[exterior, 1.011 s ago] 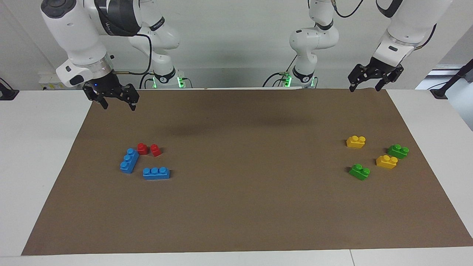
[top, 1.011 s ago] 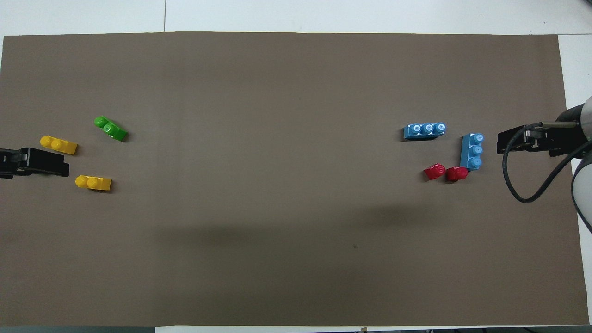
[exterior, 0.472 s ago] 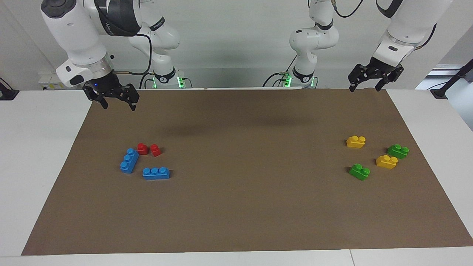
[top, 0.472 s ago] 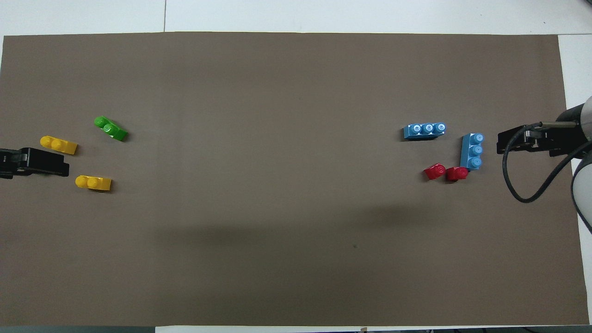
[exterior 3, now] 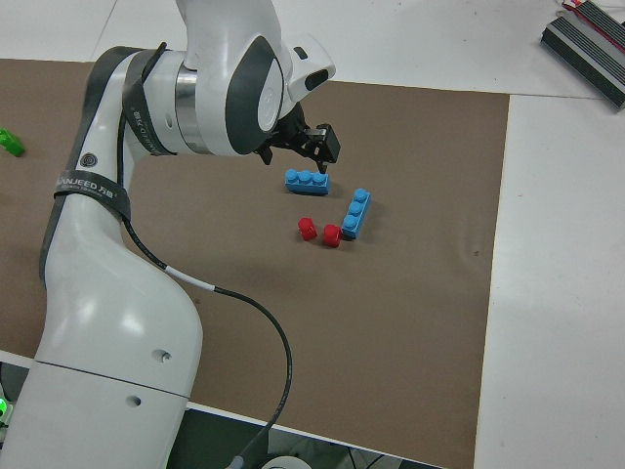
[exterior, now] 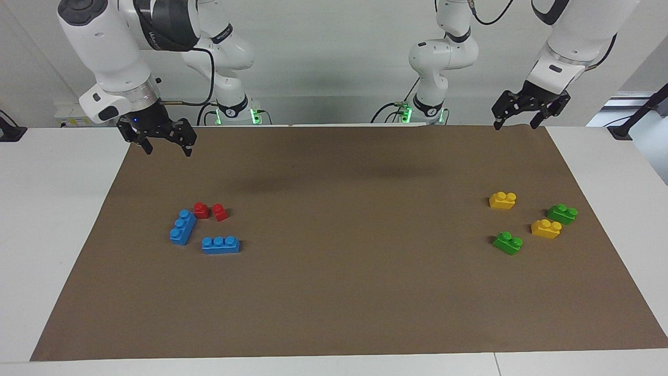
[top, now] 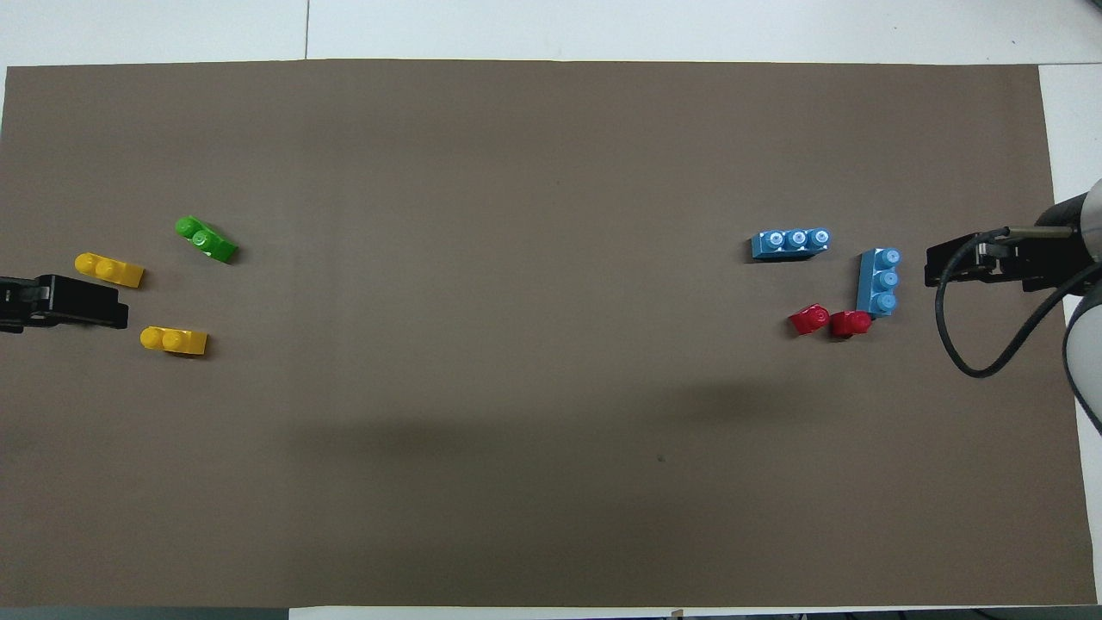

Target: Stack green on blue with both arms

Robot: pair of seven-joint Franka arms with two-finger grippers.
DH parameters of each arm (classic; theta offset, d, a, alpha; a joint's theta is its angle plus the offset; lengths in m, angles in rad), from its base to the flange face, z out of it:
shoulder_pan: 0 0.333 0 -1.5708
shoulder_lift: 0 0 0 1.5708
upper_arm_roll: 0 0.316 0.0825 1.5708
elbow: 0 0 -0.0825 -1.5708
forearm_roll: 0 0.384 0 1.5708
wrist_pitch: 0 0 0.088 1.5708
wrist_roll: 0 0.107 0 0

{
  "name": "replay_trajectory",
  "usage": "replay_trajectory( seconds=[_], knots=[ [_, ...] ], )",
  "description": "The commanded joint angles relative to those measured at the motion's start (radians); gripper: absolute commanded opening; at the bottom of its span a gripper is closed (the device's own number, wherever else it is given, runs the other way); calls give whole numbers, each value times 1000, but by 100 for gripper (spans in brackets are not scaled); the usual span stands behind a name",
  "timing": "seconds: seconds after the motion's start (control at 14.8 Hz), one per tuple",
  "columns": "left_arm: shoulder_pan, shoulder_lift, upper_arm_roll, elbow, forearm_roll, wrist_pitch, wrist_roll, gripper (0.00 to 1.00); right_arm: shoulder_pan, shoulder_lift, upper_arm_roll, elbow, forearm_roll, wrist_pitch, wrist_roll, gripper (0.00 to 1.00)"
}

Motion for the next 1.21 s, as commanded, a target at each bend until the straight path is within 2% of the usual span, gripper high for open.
replay_trajectory(
  seconds=[0.0,0.4,0.61,0.81,1.15],
  knots=[
    [-8,-3,6,7,-13,-21,2,100,1,-10,5,-11,-2,1,10,100],
    [-5,-9,6,-2,-12,-15,-12,100,4,-10,5,-12,-2,-2,13,100],
    [1,-14,6,-20,-13,15,-117,100,4,-10,5,-15,-2,-2,11,100],
    [5,-51,6,-107,-13,97,-258,100,-2,-10,5,-15,-2,9,17,100],
    [8,-52,9,-167,-13,163,-407,100,-12,38,5,6,5,53,20,100]
  ],
)
